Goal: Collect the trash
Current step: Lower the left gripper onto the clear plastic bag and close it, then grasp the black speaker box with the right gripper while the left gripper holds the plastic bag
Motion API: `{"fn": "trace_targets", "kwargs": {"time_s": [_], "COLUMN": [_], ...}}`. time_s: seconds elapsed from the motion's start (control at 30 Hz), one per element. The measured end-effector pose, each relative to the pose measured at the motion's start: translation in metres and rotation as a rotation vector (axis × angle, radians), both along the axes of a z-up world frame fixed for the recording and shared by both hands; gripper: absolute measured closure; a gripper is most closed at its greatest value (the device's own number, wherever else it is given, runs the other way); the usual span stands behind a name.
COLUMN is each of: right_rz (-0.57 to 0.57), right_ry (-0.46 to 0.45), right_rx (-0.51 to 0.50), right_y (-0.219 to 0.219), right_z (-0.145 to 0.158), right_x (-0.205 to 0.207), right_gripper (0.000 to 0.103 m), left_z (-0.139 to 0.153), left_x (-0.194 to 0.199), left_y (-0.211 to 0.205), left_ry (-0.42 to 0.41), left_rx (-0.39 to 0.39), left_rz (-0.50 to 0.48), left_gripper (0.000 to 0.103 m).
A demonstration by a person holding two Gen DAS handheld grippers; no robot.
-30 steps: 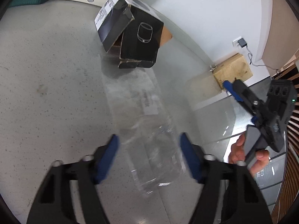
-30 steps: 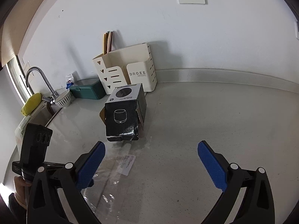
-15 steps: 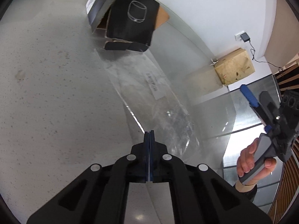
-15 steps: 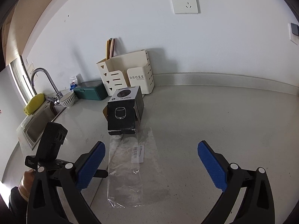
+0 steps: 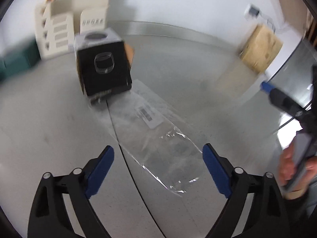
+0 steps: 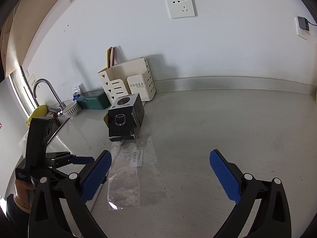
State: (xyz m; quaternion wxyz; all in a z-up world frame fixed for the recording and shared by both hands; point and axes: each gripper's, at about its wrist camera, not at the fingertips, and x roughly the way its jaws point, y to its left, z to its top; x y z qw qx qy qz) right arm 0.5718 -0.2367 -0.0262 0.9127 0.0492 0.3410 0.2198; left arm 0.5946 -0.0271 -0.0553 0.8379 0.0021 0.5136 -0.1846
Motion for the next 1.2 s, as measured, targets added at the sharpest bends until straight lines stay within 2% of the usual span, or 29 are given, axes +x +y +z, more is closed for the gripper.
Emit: {"fn": "trace_targets", "kwargs": {"time_s": [0.03, 0.13, 0.2, 0.3, 0.43, 0.5, 0.57, 0.7, 0.8, 0.83, 0.93, 1.13, 1.2], "right_rz": [-0.005, -0.026, -0.033, -0.048, -0.059, -0.061, -0.067, -0.07, -0.075, -0.072, -0.069, -0.053, -0.044], "right_ry": [-0.007, -0.019, -0.016, -0.018, -0.029, -0.032, -0.035, -0.026, -0.026, -0.022, -0.015, 0.031, 0.051], "right_rx": [-0.002, 0.025, 0.062, 0.09, 0.108, 0.116, 0.115, 0.13, 0.13, 0.131, 0.12, 0.129, 0.11], "right_y": [-0.005, -0.023, -0.037, -0.058, -0.08, -0.088, -0.095, -0.105, -0.107, -0.107, -0.1, -0.062, -0.038], "right_z": [0.003, 0.009, 0.013, 0.016, 0.021, 0.023, 0.023, 0.022, 0.022, 0.021, 0.02, 0.011, 0.005], "right_x": [-0.001, -0.004, -0.007, -0.013, -0.024, -0.029, -0.034, -0.04, -0.042, -0.042, -0.039, -0.008, 0.008], "right_gripper": [0.003, 0.003, 0.003, 0.003, 0.003, 0.003, 0.003, 0.003, 0.003, 0.003, 0.003, 0.003, 0.003], "left_z": [0.0, -0.006, -0.013, -0.024, -0.03, -0.033, -0.036, -0.042, -0.042, -0.042, -0.042, -0.041, -0.038], "left_x": [0.003, 0.017, 0.028, 0.043, 0.056, 0.058, 0.061, 0.057, 0.054, 0.053, 0.047, 0.026, 0.019], "left_y": [-0.015, -0.044, -0.061, -0.073, -0.075, -0.078, -0.08, -0.085, -0.087, -0.087, -0.083, -0.027, -0.006], "left_ry": [0.009, 0.075, 0.114, 0.207, 0.297, 0.315, 0.338, 0.366, 0.369, 0.367, 0.359, 0.369, 0.377], "left_rx": [0.086, 0.191, 0.292, 0.323, 0.286, 0.321, 0.333, 0.364, 0.354, 0.373, 0.389, 0.336, 0.243], "left_rz": [-0.012, -0.002, 0.019, 0.059, 0.117, 0.134, 0.147, 0.159, 0.161, 0.16, 0.15, 0.146, 0.136], "left_gripper": [0.005, 0.005, 0.005, 0.005, 0.007, 0.015, 0.03, 0.043, 0.062, 0.072, 0.076, 0.088, 0.093]}}
